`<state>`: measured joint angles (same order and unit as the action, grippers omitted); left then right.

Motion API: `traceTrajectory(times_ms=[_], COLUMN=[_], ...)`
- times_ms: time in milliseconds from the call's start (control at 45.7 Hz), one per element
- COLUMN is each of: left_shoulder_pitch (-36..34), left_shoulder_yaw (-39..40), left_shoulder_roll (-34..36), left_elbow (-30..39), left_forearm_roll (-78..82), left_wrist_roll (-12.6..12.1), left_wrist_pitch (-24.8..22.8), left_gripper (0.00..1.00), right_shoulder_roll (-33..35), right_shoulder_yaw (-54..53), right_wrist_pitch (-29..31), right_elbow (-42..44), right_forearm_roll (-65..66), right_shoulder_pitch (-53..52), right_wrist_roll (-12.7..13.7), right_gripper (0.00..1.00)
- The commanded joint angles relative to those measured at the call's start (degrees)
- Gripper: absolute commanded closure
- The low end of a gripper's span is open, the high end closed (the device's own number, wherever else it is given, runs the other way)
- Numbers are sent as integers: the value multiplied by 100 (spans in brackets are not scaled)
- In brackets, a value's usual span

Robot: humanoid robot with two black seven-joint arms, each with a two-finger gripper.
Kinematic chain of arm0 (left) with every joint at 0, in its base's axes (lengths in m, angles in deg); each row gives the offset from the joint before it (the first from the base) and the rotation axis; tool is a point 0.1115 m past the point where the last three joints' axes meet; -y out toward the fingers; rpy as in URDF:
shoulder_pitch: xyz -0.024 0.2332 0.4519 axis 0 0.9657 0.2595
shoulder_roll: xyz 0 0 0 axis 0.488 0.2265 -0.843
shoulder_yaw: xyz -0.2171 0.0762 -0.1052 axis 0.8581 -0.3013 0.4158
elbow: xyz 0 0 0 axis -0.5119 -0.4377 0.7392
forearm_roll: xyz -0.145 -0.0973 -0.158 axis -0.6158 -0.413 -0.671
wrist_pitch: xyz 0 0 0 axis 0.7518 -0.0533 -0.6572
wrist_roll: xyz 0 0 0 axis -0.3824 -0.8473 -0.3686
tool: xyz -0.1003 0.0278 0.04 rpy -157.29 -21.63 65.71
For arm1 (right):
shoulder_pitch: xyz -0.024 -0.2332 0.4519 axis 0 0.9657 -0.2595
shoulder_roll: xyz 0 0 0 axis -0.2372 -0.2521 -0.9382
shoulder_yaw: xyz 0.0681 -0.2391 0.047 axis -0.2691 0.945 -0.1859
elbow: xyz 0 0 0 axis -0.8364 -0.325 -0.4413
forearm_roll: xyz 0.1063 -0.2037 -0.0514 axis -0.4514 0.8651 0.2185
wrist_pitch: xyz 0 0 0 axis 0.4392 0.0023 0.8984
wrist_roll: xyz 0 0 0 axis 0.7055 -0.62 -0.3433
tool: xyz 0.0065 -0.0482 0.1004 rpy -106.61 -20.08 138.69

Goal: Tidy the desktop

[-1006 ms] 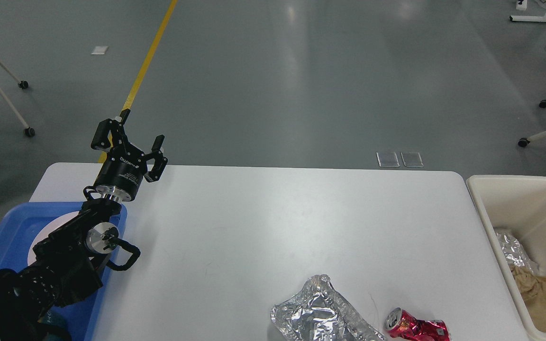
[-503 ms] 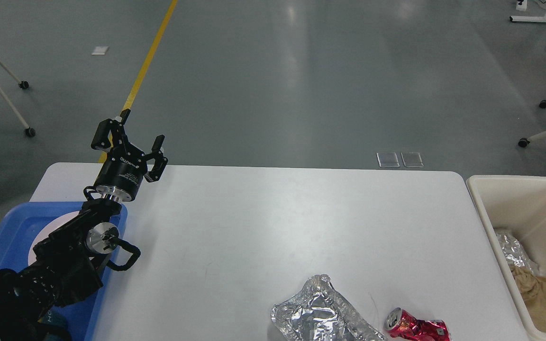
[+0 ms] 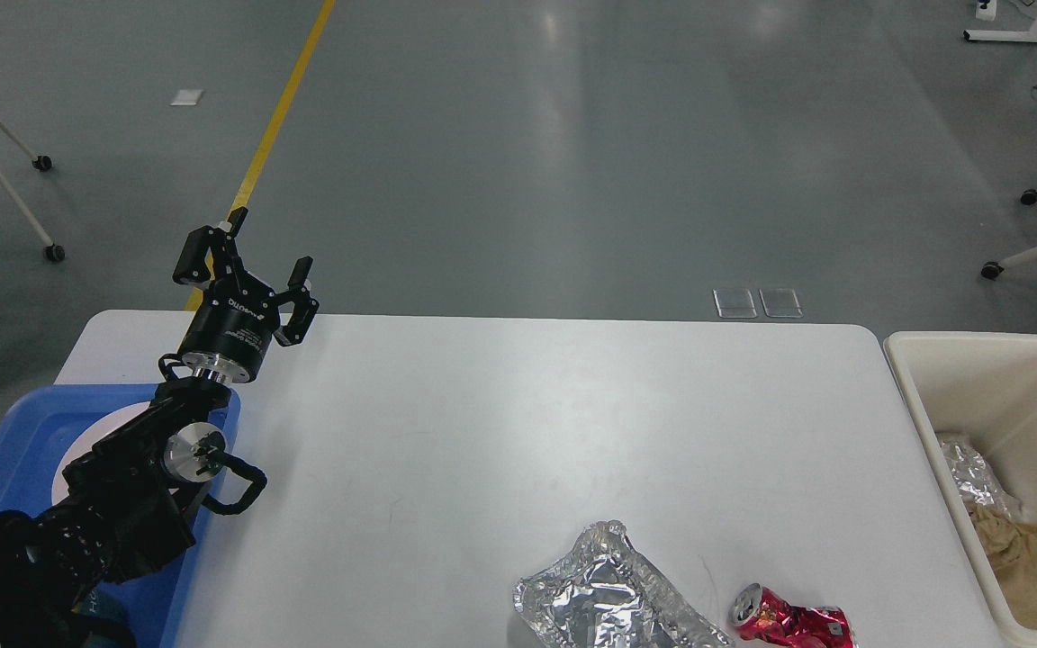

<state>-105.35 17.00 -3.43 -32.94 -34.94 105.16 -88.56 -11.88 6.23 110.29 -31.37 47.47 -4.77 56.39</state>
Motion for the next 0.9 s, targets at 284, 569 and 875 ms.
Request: traceTrajectory(times_ms=[284, 569, 875], left_shoulder_pitch=[0, 0, 0], left_shoulder_yaw=[0, 0, 0], left_shoulder_roll=[9, 0, 0], left_elbow=[0, 0, 0], left_forearm_roll=[-4, -4, -4], left_wrist_roll=[0, 0, 0], left_wrist_pitch=[1, 1, 1], left_gripper=[3, 3, 3], right_shoulder_roll=[-1729, -2854, -3961], right_shoulder_yaw=[110, 294, 479], right_wrist_pitch=[-30, -30, -13], right_elbow=[-6, 2, -6], right_forearm_roll=[1884, 3107, 3265], right_shoulder_pitch=[-7, -254, -377], right_wrist_roll=[-14, 13, 39], right_gripper=[0, 0, 0])
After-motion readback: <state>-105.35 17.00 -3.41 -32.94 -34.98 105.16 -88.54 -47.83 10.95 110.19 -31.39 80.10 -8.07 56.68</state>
